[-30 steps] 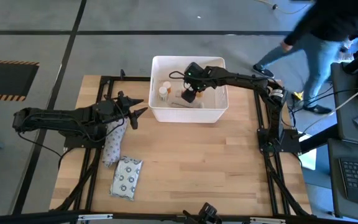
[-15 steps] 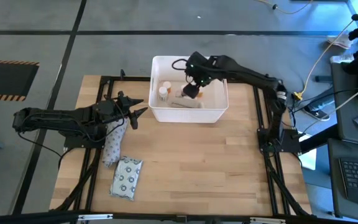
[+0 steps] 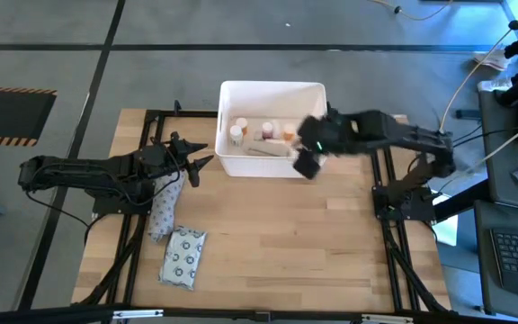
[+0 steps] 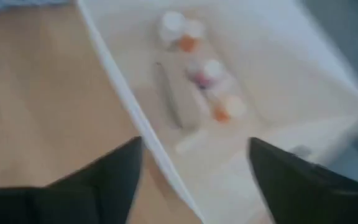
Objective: Pick & place medical supplies in basket/bin
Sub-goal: Put the white mailer bag into the white bin
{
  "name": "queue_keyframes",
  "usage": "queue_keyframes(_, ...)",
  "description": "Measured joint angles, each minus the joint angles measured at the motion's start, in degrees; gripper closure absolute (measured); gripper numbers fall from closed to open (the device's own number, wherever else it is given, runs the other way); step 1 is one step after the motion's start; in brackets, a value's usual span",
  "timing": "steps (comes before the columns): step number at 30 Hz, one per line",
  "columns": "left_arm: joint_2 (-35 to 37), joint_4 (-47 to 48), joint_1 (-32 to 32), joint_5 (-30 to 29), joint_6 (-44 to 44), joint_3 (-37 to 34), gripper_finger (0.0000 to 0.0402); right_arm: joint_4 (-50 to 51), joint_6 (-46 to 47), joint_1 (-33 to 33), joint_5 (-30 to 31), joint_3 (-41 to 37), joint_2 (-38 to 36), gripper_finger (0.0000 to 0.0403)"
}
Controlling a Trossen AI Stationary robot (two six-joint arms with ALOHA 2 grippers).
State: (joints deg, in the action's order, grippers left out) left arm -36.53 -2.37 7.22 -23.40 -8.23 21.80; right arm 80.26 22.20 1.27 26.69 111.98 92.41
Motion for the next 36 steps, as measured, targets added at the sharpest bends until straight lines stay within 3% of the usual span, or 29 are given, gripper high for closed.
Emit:
queue_keyframes(4, 0.00, 0.02, 0.00, 0.03, 0.00, 0.00, 0.0198, 2.45, 11.37, 10.98, 11.01, -8.20, -3.84, 0.0115)
queue_keyframes(7, 0.00, 0.02, 0.00, 0.07, 0.00, 0.00, 0.0197, 1.16, 20.53, 18.06, 14.56, -19.51, -7.79, 0.0115)
queue_keyframes(12, 0.00, 0.00, 0.00, 0.11, -0.01, 0.00, 0.0198, -7.25, 30.15, 28.14, 9.71, -36.81, -12.59, 0.0115)
queue_keyframes(18, 0.00, 0.02, 0.00, 0.13, -0.02, 0.00, 0.0197, -30.12, 27.13, 38.48, 7.99, -51.93, -16.15, 0.0115)
queue_keyframes(25, 0.02, -1.51, 0.00, 0.65, -0.32, 0.00, 0.0197, -54.81, 21.23, 41.30, 8.14, -67.26, -18.62, 0.0115)
queue_keyframes(27, 0.00, -3.06, -0.01, 4.92, 0.01, 0.00, 0.0197, -59.27, 20.92, 41.31, 8.05, -70.49, -19.09, 0.0115)
queue_keyframes(30, -0.06, -5.95, -0.95, 18.90, 4.82, 0.09, 0.0199, -63.39, 21.02, 41.32, 7.97, -74.16, -20.40, 0.0115)
queue_keyframes(32, -0.86, -6.48, -2.26, 24.11, 5.11, 1.33, 0.0199, -65.13, 21.00, 41.32, 8.10, -76.00, -21.56, 0.0115)
queue_keyframes(36, -0.96, -0.67, -5.20, 21.37, 2.83, 5.65, 0.0198, -67.30, 21.07, 41.29, 8.19, -77.91, -23.74, 0.0115)
